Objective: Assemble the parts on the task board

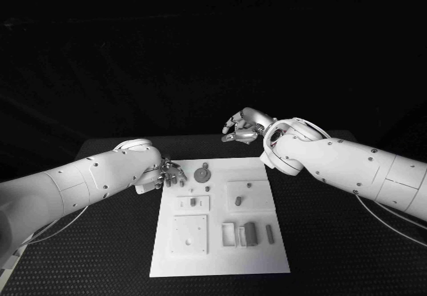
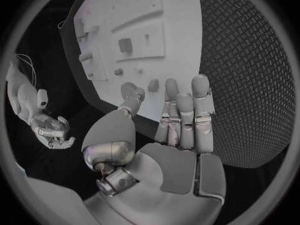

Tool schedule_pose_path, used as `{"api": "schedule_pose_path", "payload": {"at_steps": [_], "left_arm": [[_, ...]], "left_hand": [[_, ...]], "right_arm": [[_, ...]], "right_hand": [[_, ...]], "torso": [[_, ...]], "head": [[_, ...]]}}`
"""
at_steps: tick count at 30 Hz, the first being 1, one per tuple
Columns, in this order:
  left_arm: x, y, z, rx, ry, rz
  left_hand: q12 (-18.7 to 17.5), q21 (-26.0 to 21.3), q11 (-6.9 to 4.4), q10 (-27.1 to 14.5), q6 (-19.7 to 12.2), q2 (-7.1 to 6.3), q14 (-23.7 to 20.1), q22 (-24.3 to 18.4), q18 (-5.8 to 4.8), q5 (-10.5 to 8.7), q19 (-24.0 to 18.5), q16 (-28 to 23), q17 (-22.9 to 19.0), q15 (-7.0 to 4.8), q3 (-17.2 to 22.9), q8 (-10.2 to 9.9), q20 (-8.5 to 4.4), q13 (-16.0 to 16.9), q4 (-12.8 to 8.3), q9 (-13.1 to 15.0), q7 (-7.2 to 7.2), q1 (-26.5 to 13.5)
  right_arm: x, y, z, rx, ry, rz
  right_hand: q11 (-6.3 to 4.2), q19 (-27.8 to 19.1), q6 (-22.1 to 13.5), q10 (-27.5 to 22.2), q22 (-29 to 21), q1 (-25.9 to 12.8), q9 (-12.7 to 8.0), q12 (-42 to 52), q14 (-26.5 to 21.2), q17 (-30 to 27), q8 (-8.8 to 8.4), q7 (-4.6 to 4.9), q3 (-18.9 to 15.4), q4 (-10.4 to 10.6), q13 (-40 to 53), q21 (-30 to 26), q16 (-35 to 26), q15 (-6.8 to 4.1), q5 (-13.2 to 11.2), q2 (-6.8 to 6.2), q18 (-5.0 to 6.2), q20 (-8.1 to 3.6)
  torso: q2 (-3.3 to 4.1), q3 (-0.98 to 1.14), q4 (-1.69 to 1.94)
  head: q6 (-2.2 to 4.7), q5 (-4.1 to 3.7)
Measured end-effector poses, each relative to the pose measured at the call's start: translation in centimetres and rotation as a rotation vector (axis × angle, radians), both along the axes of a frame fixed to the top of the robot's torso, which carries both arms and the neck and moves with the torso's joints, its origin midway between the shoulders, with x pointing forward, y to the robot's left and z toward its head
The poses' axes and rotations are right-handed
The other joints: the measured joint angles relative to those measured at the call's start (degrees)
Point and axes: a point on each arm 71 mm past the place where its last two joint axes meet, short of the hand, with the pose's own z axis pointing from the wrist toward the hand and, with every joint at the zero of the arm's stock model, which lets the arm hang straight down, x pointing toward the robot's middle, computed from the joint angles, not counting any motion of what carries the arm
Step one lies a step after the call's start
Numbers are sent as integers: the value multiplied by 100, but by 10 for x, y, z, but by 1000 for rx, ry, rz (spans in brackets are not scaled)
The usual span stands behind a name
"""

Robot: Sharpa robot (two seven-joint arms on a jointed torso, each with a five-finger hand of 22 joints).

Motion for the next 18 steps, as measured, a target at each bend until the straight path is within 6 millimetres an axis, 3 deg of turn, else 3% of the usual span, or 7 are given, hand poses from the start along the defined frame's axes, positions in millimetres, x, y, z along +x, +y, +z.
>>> {"api": "schedule_pose_path", "payload": {"at_steps": [9, 13, 18], "left_arm": [[0, -1, -1, -3, 1, -6], [0, -2, -1, -7, 0, -9], [0, -2, -1, -11, 0, -13]], "left_hand": [[0, 65, -64, 64, 212, 241, 21, 0, 0, 23, 30, 40, -1, -63, 38, 66, -13, -23, -132, -45, -31, 136], [0, 65, -83, 83, 293, 131, 51, 0, 0, -1, 70, 40, -17, -92, 307, 98, -52, -49, 12, -74, -34, 245], [0, 88, -91, 91, 295, 97, 52, 4, 1, -1, 70, 40, -17, -93, 353, 98, -52, -56, 13, -82, -36, 280]], "right_arm": [[0, 0, 0, 0, 1, 0], [0, 1, 0, 0, 1, 1], [0, 1, 0, 0, 1, 1]], "right_hand": [[0, 0, 0, 0, -1, 0, 5, 0, 0, 0, 0, 0, 0, 0, 0, 0, 0, 0, 0, 0, 0, 0], [-7, 0, 1, 7, -1, 0, 5, 0, 0, -1, 0, -1, 0, 0, 0, 0, 0, 0, 0, 0, 0, 1], [13, -1, -18, -13, -1, 0, 5, 0, -6, -1, 0, 10, 0, 0, 0, 0, 0, 6, 0, 0, 0, 1]], "torso": [[-4, 0, -1], [-5, 0, -1], [-7, -2, -1]], "head": [[-12, 0], [-13, 0], [-15, -1]]}}
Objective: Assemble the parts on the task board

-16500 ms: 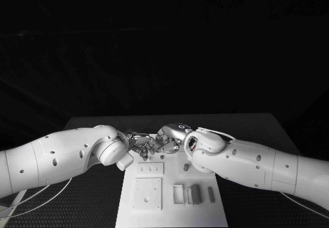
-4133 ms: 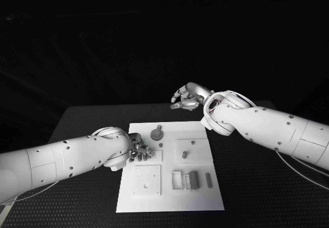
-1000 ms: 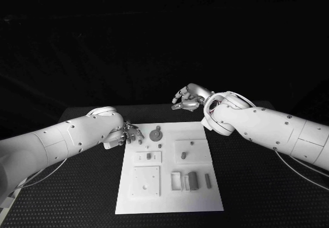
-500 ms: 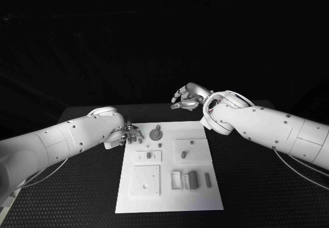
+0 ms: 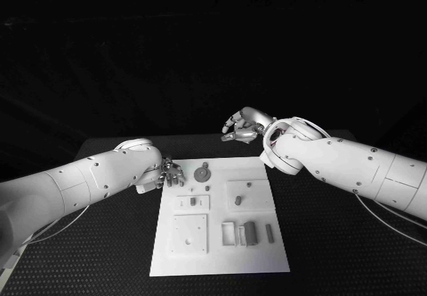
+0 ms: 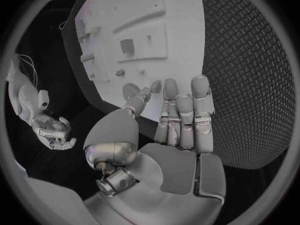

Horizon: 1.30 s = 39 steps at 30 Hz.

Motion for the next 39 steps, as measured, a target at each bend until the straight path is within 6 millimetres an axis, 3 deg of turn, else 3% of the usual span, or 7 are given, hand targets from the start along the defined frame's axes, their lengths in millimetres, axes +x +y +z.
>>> {"api": "schedule_pose_path", "payload": {"at_steps": [18, 26, 39], "left_arm": [[0, -3, 0, -10, -3, -10], [0, -4, 0, -13, -2, -12], [-1, -5, -3, -13, 6, -14]], "left_hand": [[0, 22, 0, 0, 6, -48, 1, -1, 0, 0, 0, 23, -5, 2, 33, 0, 1, -12, 2, -18, -8, 48], [0, 22, -20, 20, 19, -191, 9, -2, 0, 0, 20, 22, -11, 11, 71, 22, -18, -24, 39, -29, 1, 20], [0, 44, -39, 39, 58, -213, 41, -3, -1, 0, 31, 44, -17, 0, 118, 44, -11, -32, 87, -35, -17, 44]], "right_arm": [[0, 0, 0, 0, 1, 0], [0, 0, 0, 0, 1, 0], [0, 1, 0, 1, 3, 1]], "right_hand": [[0, -2, -6, 0, 0, 0, -1, 0, -1, 5, 0, -4, 0, 0, 0, -8, 0, 1, 0, 0, 0, 2], [-1, 3, -6, 1, -1, 0, -1, 0, -1, 4, 0, -5, 0, 0, 0, -21, 0, 1, 0, 0, 0, -3], [-1, 13, -5, 1, -1, 0, 4, 0, -1, 4, 0, -6, -16, 16, 0, -21, 0, 1, 0, 0, 1, -10]], "torso": [[-1, 2, -2], [-1, 1, -2], [-1, 4, -4]], "head": [[-8, -3], [-8, -2], [-14, -5]]}}
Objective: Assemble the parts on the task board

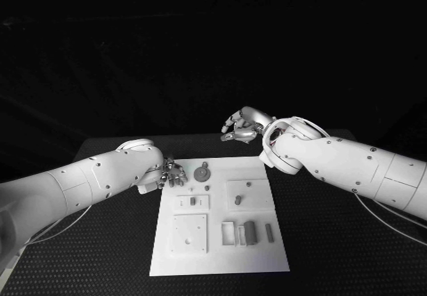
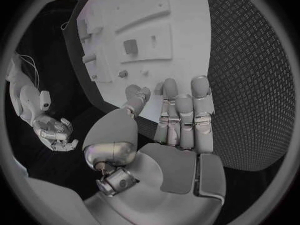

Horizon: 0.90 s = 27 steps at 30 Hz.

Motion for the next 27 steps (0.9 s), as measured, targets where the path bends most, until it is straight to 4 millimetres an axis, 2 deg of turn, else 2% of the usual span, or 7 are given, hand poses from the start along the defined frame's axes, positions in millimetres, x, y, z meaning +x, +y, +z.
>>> {"api": "schedule_pose_path", "payload": {"at_steps": [15, 20, 27], "left_arm": [[0, 2, -4, 4, 8, 5], [0, 2, -4, 4, 7, 6], [0, 2, -4, 0, 6, 10]], "left_hand": [[0, 0, 0, 0, 0, 12, 1, -1, 0, 0, 11, 0, -5, 2, 0, 0, -10, -3, 0, -10, -1, 12], [0, 0, 20, 20, 9, 153, 10, -1, 0, 0, 21, 0, -10, 10, 50, 0, -20, -8, -50, -18, -11, 153], [0, 30, -1, 41, 11, 472, 31, -1, 0, 0, 22, 0, -20, -8, 135, 23, -19, -24, -213, -36, -15, 379]], "right_arm": [[0, 0, 0, 1, 2, 0], [0, 0, 0, 1, 2, 0], [0, 0, 0, 1, 3, 1]], "right_hand": [[-1, -1, 1, 1, 0, 0, -1, 0, 0, -1, 0, -1, 0, 0, 0, 0, 0, 0, 0, 0, 0, 1], [-1, -1, 1, 1, 0, -23, -1, 0, 0, -1, 0, -1, 0, 0, 0, 0, 0, 0, 0, 23, -1, 2], [-1, -2, 1, 1, 0, -23, -2, 0, 0, 3, 0, -1, 0, 0, 0, 0, 0, 0, 0, 23, 0, 2]], "torso": [[0, -5, 5], [0, -6, 4], [1, -9, 3]], "head": [[7, -8], [3, -3], [2, -1]]}}
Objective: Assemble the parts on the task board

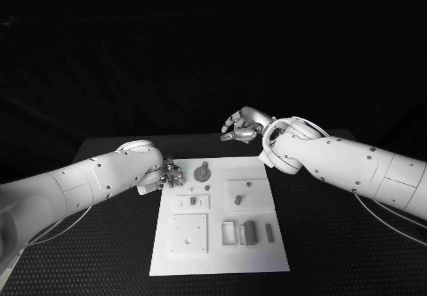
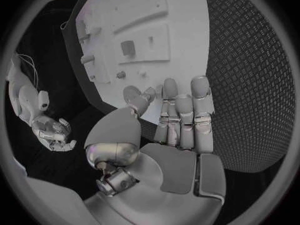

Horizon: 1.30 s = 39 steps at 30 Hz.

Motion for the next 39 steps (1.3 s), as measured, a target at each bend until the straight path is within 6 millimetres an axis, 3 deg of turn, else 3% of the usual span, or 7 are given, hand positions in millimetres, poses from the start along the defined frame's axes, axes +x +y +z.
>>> {"api": "schedule_pose_path", "payload": {"at_steps": [12, 26, 39], "left_arm": [[0, 2, 0, -24, 1, 16], [-6, 11, 1, -60, 3, 33], [-31, 17, 3, -117, 33, 21]], "left_hand": [[0, 13, -4, 47, 76, 187, 34, -1, 0, -23, 8, 45, -11, -15, 286, 58, 9, -23, -47, -29, -29, 188], [0, 18, -40, 124, 148, 238, 51, 4, 0, -33, -15, 71, -9, -30, 327, 138, -13, -38, -60, -15, -93, 242], [0, 37, -98, 257, 244, 249, 65, 3, -1, -34, 17, 138, 27, -23, 335, 187, -44, -54, -69, -3, -181, 245]], "right_arm": [[0, 0, 0, -2, 3, 1], [1, -2, -1, -5, 7, -2], [2, -6, -2, -10, 10, -11]], "right_hand": [[-1, -7, 0, 0, 0, 0, 0, 0, 0, 0, 0, -1, 0, 0, 0, 0, 0, 0, 0, 0, 0, 9], [-1, -8, 1, 1, 0, 1, 4, 0, -1, -1, 0, -2, 0, 0, 0, 0, 0, 0, 0, -1, 0, 10], [-10, -1, 6, 9, 0, 1, 3, 0, 0, -2, 0, -7, 0, 0, 0, 0, 0, 0, 0, -1, 0, 17]], "torso": [[-1, 2, 1], [-3, 6, 1], [-8, 4, 14]], "head": [[-7, 9], [-5, 5], [-5, 17]]}}
